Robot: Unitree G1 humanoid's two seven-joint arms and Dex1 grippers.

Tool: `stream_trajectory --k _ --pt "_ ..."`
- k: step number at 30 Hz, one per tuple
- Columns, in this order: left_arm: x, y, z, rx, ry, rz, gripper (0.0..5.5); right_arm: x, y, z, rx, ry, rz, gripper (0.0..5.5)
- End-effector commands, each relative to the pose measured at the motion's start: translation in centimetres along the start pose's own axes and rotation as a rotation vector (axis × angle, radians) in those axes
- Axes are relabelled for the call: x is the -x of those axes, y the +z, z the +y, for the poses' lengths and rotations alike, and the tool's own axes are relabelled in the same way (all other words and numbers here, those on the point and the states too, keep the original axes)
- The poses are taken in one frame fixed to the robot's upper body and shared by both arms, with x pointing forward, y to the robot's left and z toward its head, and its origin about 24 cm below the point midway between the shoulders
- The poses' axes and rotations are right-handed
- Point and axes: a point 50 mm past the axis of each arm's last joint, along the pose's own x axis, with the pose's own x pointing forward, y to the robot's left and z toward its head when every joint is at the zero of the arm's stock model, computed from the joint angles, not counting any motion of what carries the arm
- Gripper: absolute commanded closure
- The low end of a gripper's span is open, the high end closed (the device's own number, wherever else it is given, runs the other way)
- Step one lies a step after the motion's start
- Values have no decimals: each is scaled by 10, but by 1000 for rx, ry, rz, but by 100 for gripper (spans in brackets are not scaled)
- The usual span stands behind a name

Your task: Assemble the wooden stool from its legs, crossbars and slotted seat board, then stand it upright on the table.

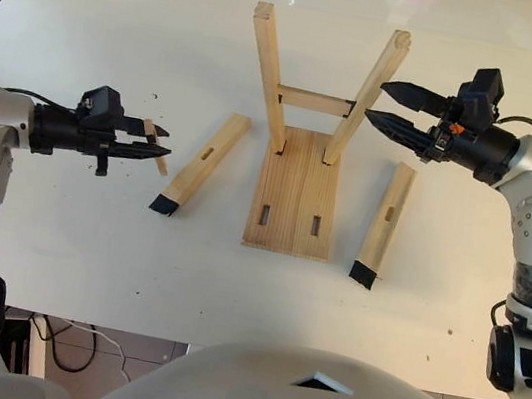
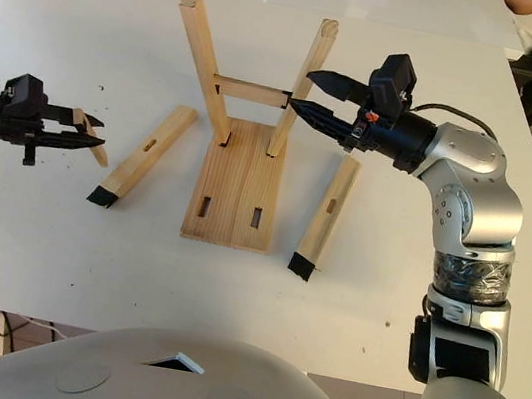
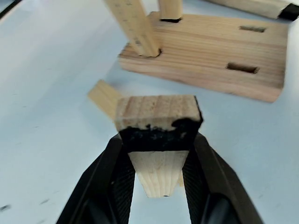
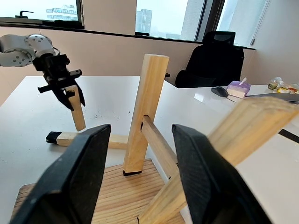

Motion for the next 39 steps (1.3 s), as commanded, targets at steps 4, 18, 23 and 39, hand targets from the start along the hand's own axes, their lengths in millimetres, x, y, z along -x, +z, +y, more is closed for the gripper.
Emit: stream_trajectory --k 4,18,23,39 --pt "-16 10 -20 32 -67 -66 419 -3 4 -2 14 14 10 309" --pt "-21 44 9 -43 40 -200 419 -9 -2 -3 -29 19 14 309" --pt "-11 39 24 -47 123 -198 419 -11 -6 -3 -41 20 14 309" --pt "-33 15 13 44 122 -239 419 -19 -7 -4 -83 18 -13 309"
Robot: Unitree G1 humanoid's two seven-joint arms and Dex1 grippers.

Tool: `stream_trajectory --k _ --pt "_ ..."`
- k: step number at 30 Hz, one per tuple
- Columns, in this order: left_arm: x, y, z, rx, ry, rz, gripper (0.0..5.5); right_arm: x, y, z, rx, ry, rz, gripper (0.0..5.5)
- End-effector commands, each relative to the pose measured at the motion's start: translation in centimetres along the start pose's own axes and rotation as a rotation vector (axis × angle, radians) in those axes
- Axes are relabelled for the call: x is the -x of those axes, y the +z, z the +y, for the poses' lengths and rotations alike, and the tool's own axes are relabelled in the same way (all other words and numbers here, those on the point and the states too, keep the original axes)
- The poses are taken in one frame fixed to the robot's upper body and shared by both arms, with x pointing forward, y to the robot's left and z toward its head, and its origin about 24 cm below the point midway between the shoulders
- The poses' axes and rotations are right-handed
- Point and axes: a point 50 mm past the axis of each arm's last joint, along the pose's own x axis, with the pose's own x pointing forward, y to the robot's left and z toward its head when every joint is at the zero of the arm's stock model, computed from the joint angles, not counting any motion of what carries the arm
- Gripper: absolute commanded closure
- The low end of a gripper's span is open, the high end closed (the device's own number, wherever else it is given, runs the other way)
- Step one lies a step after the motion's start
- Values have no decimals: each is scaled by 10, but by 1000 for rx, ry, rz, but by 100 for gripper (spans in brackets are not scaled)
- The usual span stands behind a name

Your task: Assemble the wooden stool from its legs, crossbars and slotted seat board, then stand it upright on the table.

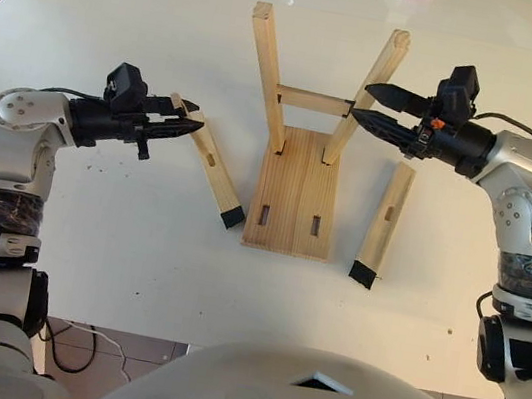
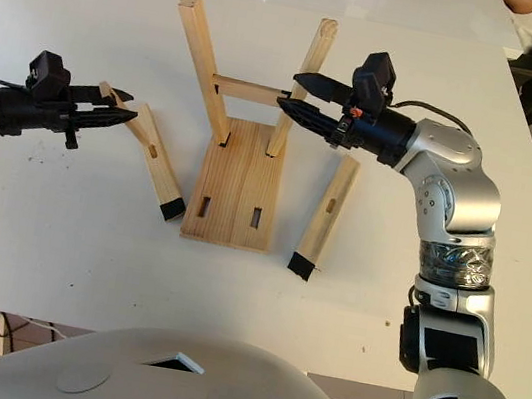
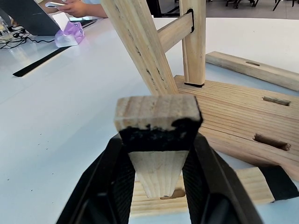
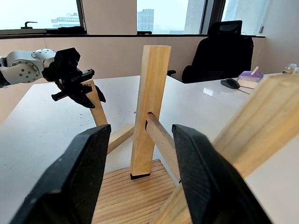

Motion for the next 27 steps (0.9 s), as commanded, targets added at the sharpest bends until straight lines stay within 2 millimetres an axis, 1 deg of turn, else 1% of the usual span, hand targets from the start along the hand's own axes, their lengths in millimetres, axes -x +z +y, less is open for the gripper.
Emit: stream_trajectory --k 1,11,18,27 --pt "-5 -5 -5 8 -23 10 419 -5 5 0 5 10 -7 309" --pt "-4 -18 -17 48 -59 52 419 -4 2 -1 -5 -3 -6 309" --pt "-5 -14 -9 43 -28 43 419 -5 0 1 -12 -5 -10 309" --pt "-1 -22 -2 64 -6 84 419 -8 -4 7 -27 -1 -18 309"
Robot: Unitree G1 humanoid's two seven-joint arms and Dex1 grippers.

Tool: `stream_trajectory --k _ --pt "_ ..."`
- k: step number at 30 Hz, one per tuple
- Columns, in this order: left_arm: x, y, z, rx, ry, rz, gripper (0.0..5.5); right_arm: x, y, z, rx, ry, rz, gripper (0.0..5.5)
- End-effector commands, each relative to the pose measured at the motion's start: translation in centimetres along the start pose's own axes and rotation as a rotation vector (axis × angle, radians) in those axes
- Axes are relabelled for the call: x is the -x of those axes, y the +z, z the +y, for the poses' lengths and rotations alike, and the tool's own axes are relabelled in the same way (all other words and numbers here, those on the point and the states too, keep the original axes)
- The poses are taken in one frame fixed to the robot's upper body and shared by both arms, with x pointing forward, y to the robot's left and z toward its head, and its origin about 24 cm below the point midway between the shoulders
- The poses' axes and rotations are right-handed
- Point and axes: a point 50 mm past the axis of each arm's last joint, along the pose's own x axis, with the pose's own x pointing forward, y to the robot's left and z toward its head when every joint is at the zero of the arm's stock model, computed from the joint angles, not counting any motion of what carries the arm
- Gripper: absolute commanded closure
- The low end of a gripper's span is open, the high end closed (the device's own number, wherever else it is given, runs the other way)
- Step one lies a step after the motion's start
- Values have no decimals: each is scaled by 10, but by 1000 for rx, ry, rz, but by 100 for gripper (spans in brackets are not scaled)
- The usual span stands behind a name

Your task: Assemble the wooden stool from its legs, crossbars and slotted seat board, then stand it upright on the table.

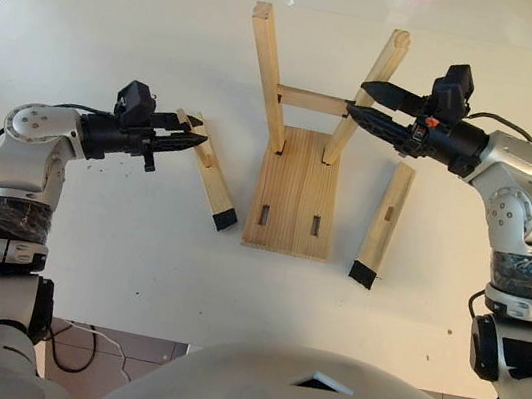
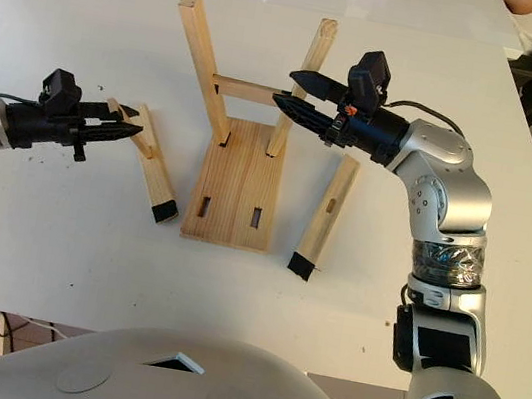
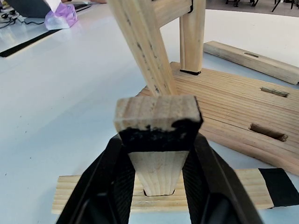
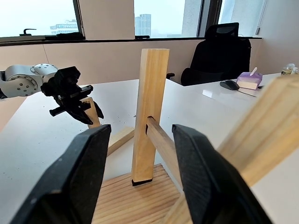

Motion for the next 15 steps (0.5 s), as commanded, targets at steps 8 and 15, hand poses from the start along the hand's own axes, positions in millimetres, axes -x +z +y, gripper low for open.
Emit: stream_trajectory --k 8,15 --pt "-1 -13 3 2 -31 129 419 -2 -7 13 -25 -6 -11 309" --pt "-2 -16 -3 84 -196 176 419 -6 -14 26 -59 -25 -40 309"
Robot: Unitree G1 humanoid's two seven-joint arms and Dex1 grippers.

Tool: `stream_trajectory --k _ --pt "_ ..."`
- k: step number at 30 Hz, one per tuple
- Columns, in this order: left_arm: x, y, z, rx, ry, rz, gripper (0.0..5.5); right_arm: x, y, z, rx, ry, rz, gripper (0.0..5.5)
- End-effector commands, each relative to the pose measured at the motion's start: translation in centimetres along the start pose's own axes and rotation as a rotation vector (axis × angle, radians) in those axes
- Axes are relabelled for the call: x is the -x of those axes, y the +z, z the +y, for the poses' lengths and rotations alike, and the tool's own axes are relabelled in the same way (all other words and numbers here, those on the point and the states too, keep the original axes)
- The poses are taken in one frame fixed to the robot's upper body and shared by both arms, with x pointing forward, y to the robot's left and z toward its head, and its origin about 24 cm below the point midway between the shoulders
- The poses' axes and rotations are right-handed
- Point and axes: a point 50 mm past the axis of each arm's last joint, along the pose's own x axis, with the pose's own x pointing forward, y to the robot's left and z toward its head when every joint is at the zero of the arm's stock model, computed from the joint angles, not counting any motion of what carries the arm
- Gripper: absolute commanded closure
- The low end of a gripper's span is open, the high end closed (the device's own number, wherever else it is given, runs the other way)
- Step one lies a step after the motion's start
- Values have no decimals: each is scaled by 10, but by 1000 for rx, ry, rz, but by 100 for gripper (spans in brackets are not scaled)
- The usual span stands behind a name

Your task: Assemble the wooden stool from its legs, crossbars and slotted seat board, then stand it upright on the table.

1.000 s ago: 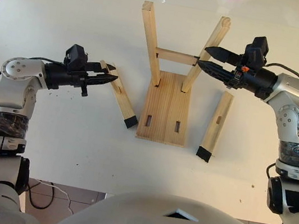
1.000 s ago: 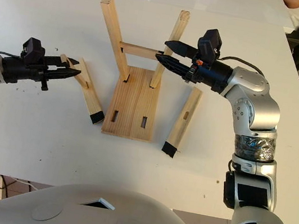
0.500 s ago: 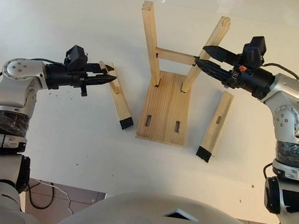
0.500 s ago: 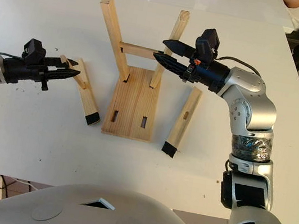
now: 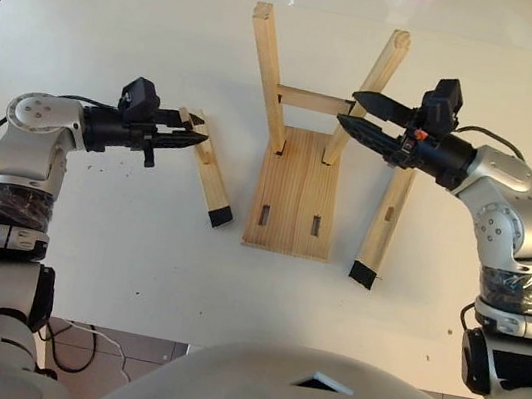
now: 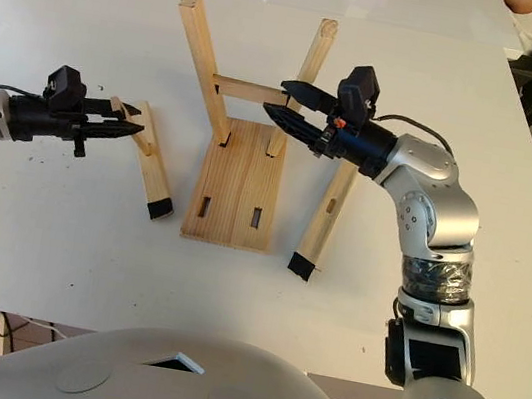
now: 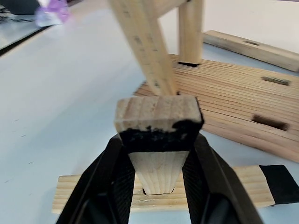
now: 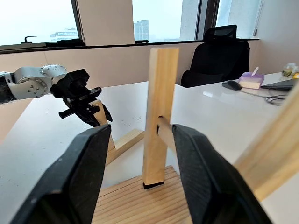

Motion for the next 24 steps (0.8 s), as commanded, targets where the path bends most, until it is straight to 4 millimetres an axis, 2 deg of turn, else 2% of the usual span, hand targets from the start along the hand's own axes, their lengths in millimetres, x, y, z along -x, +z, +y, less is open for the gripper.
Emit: stream_trajectory --k 1,10,21,24 --pt "6 -23 -9 131 -104 111 419 0 -4 9 -26 -19 -22 309" --pt "1 -46 -26 157 -156 191 419 3 -10 13 -52 -77 -41 309" --pt "-5 -49 -22 124 -149 205 419 0 -9 10 -48 -87 -48 309" --pt "-6 -47 -15 104 -112 193 419 0 -8 7 -44 -101 -50 309"
